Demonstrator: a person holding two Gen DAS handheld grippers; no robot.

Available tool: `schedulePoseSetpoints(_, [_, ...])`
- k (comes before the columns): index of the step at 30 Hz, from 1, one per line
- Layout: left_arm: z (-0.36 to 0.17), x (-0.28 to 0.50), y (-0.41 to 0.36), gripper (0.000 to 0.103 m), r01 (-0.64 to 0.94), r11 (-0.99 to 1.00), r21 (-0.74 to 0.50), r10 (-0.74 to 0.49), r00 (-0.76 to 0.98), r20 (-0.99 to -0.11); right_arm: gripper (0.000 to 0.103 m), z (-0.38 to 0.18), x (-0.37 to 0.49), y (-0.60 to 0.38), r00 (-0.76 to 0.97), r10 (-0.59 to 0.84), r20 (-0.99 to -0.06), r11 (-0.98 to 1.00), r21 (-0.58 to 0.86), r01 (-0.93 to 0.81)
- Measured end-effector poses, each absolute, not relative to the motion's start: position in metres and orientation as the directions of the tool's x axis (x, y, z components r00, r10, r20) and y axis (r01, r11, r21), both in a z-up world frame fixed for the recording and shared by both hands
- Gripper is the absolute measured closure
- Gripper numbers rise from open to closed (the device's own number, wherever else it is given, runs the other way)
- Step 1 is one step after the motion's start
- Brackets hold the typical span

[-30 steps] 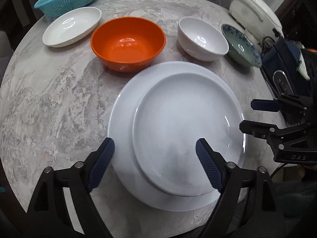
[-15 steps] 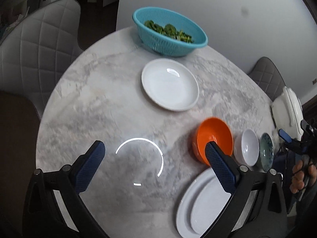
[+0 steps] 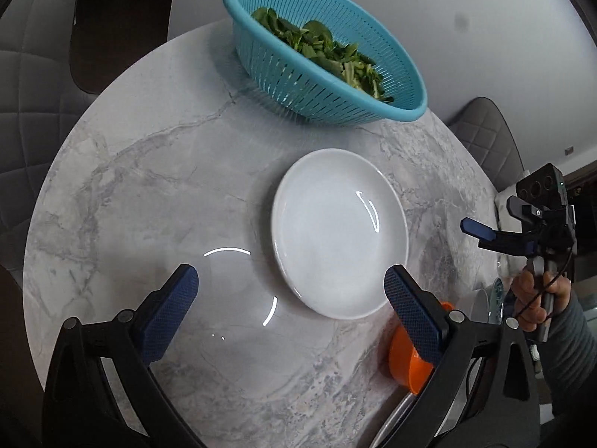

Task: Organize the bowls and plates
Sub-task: 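Move both grippers to the white plate by the teal basket and grasp its rim, then lift the white plate with both grippers and carry it over the plate stack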

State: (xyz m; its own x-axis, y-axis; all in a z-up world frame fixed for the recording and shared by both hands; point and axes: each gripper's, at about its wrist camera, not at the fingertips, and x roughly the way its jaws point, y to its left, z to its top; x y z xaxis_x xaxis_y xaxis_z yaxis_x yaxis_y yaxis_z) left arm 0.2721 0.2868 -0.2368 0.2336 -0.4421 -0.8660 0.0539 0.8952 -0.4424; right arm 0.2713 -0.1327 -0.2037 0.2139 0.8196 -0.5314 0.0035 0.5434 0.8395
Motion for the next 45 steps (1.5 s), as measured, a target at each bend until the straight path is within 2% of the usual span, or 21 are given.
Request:
schedulePoseSetpoints(4, [-0.257, 0.287, 0.283, 0.005, 0.083, 0.864, -0.497, -0.504, 0.189, -0.843, 0.025, -0.236, 0.287, -0.113, 0.155, 0.822, -0.547, 0.551, 0.834, 0.021])
schedulePoseSetpoints(9, [-0.275, 0.305, 0.28, 0.023, 0.074, 0.841, -0.536, -0.541, 0.151, -0.828, 0.034, -0.263, 0.298, -0.095, 0.088, 0.826, -0.556, 0.555, 0.831, 0.04])
schedulePoseSetpoints(18, [-0.284, 0.314, 0.284, 0.025, 0.059, 0.819, -0.571, -0.574, 0.127, -0.809, 0.043, -0.277, 0.305, -0.076, 0.04, 0.821, -0.569, 0.569, 0.822, 0.012])
schedulePoseSetpoints(19, [-0.283, 0.311, 0.285, 0.032, 0.062, 0.817, -0.574, -0.577, 0.122, -0.808, 0.044, -0.278, 0.305, -0.073, 0.033, 0.817, -0.575, 0.575, 0.818, 0.005])
schedulePoseSetpoints(20, [-0.284, 0.312, 0.284, 0.046, 0.062, 0.815, -0.575, -0.579, 0.111, -0.808, 0.044, -0.279, 0.305, -0.07, 0.022, 0.814, -0.581, 0.581, 0.814, 0.0])
schedulePoseSetpoints(22, [-0.285, 0.311, 0.283, 0.06, 0.059, 0.82, -0.569, -0.572, 0.097, -0.814, 0.046, -0.279, 0.303, -0.066, 0.009, 0.809, -0.588, 0.588, 0.808, -0.015])
schedulePoseSetpoints(24, [-0.286, 0.312, 0.283, 0.067, 0.058, 0.821, -0.568, -0.571, 0.094, -0.815, 0.047, -0.278, 0.301, -0.064, 0.008, 0.81, -0.587, 0.587, 0.81, -0.019])
schedulePoseSetpoints(26, [-0.286, 0.311, 0.284, 0.075, 0.05, 0.822, -0.567, -0.57, 0.089, -0.817, 0.054, -0.278, 0.302, -0.062, 0.004, 0.806, -0.593, 0.593, 0.805, -0.021])
schedulePoseSetpoints(28, [-0.287, 0.311, 0.281, 0.077, 0.053, 0.826, -0.561, -0.564, 0.083, -0.822, 0.074, -0.28, 0.302, -0.058, -0.023, 0.791, -0.612, 0.611, 0.791, -0.016])
schedulePoseSetpoints(31, [-0.286, 0.311, 0.282, 0.085, 0.043, 0.838, -0.544, -0.546, 0.075, -0.835, 0.083, -0.277, 0.305, -0.059, -0.029, 0.767, -0.64, 0.641, 0.768, 0.003])
schedulePoseSetpoints(33, [-0.287, 0.309, 0.284, 0.087, 0.038, 0.84, -0.541, -0.542, 0.072, -0.837, 0.09, -0.278, 0.305, -0.061, -0.033, 0.755, -0.654, 0.655, 0.756, 0.008])
schedulePoseSetpoints(34, [-0.286, 0.308, 0.283, 0.087, 0.042, 0.844, -0.534, -0.536, 0.071, -0.841, 0.091, -0.277, 0.304, -0.061, -0.032, 0.748, -0.663, 0.663, 0.748, 0.006])
schedulePoseSetpoints(45, [-0.273, 0.309, 0.273, 0.087, 0.027, 0.842, -0.539, -0.54, 0.065, -0.839, 0.092, -0.27, 0.303, -0.065, -0.016, 0.709, -0.705, 0.705, 0.709, 0.012])
